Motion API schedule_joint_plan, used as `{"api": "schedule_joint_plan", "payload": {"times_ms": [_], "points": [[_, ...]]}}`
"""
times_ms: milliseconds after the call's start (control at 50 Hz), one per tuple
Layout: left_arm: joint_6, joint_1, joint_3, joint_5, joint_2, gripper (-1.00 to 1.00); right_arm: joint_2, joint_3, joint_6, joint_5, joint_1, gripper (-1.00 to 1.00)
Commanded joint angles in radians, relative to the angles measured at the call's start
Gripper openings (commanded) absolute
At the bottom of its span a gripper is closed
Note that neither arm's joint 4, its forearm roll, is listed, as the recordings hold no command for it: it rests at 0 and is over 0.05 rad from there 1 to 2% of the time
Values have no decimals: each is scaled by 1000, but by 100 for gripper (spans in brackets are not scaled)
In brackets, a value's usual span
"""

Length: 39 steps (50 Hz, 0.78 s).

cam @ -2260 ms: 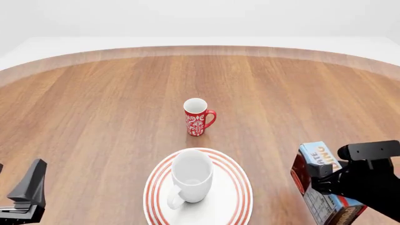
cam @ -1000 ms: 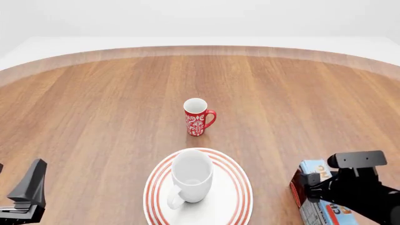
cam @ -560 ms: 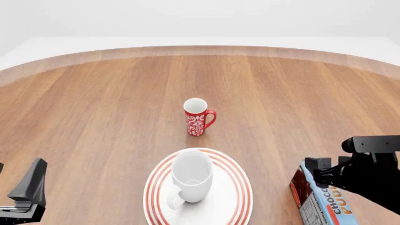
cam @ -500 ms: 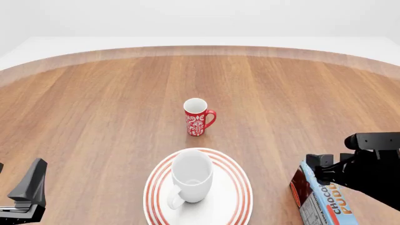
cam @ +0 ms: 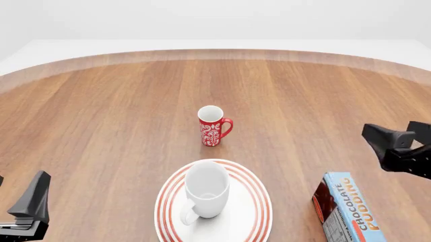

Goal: Pick up the white mug and put it on the plate, and put the chocolate pudding to the right of the plate.

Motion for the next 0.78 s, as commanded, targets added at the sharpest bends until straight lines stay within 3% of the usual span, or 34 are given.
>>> {"api": "schedule_joint_plan", "payload": {"times_ms": [20, 140, 420, 540, 640, 780], "points": [[1, 0, 0, 2, -1, 100, -189, -67, -75, 10, -21, 100], [4, -1, 0, 1, -1, 100, -341, -79, -148, 2, -64, 100], [8, 1, 0, -1, -3, 100, -554, -93, -197, -9, -169, 100], [16, 2, 0, -2, -3, 100, -554, -134, -209, -74, -215, 100], [20, 4, 0, -3, -5, 100, -554, -154, -260, -179, -255, 100], [27, -2, 0, -3, -3, 100, -554, -143, -259, -259, -306, 100]]}}
